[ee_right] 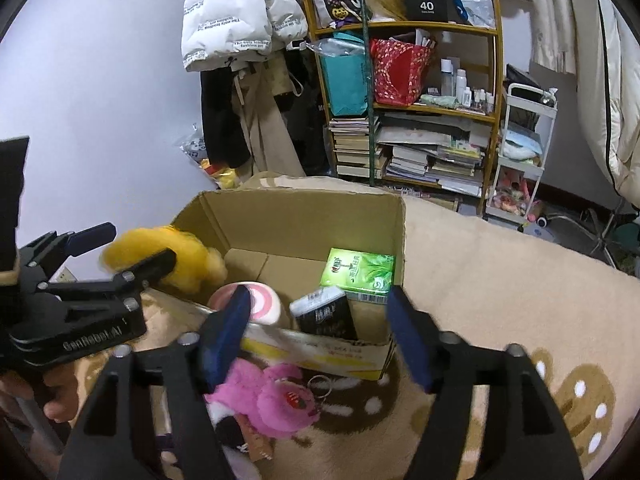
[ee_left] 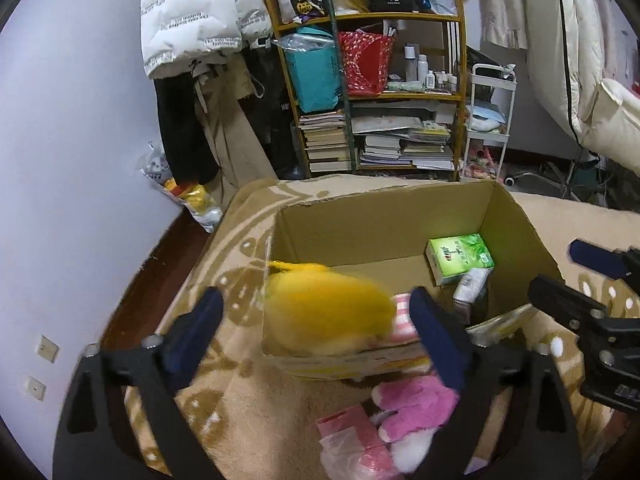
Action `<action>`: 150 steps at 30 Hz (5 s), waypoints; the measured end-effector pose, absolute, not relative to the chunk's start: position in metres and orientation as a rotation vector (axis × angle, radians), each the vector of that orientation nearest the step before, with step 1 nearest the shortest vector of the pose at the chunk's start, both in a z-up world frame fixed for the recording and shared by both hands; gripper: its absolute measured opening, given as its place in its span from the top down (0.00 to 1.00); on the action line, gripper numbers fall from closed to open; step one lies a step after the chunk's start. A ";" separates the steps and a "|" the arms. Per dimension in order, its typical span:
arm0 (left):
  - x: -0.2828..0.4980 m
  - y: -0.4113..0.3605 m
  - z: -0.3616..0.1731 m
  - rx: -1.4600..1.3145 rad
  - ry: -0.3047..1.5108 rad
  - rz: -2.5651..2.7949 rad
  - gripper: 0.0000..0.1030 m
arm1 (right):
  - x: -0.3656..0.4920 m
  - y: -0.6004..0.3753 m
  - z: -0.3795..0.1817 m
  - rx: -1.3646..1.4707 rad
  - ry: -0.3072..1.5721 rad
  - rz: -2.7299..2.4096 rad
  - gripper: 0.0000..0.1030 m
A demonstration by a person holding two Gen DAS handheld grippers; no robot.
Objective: Organize soft objects
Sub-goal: 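Open left tool releasing yellow plush while right tool releases black pack into box, then withdraw both tools from the box and lower them toward the remaining plush toys, then close left tool on pink-wrapped cylinder while right tool closes on purple-haired doll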
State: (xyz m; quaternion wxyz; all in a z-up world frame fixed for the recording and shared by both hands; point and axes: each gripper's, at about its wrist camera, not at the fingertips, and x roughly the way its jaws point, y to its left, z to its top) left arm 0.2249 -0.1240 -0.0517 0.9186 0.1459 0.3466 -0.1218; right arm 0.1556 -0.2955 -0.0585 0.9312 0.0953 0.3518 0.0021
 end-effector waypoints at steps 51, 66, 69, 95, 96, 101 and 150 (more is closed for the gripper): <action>0.150 -0.039 -0.091 0.060 1.026 -0.247 0.00 | 0.055 -0.236 -0.083 0.174 0.845 0.084 0.00; 0.169 -0.047 -0.130 0.018 1.107 -0.251 0.00 | 0.078 -0.234 -0.124 0.235 0.912 0.084 0.02; 0.170 -0.049 -0.137 0.035 1.100 -0.235 0.00 | 0.083 -0.234 -0.131 0.246 0.923 0.101 0.02; 0.184 -0.056 -0.180 -0.036 1.233 -0.243 0.01 | 0.105 -0.230 -0.171 0.438 1.006 0.246 0.34; 0.185 -0.056 -0.180 -0.042 1.235 -0.241 0.01 | 0.105 -0.228 -0.171 0.438 1.003 0.254 0.41; 0.189 -0.053 -0.186 -0.053 1.248 -0.210 0.01 | 0.105 -0.217 -0.163 0.384 0.989 0.269 0.48; 0.183 -0.080 -0.208 0.061 1.263 -0.237 0.47 | 0.098 -0.216 -0.157 0.214 0.992 0.212 0.50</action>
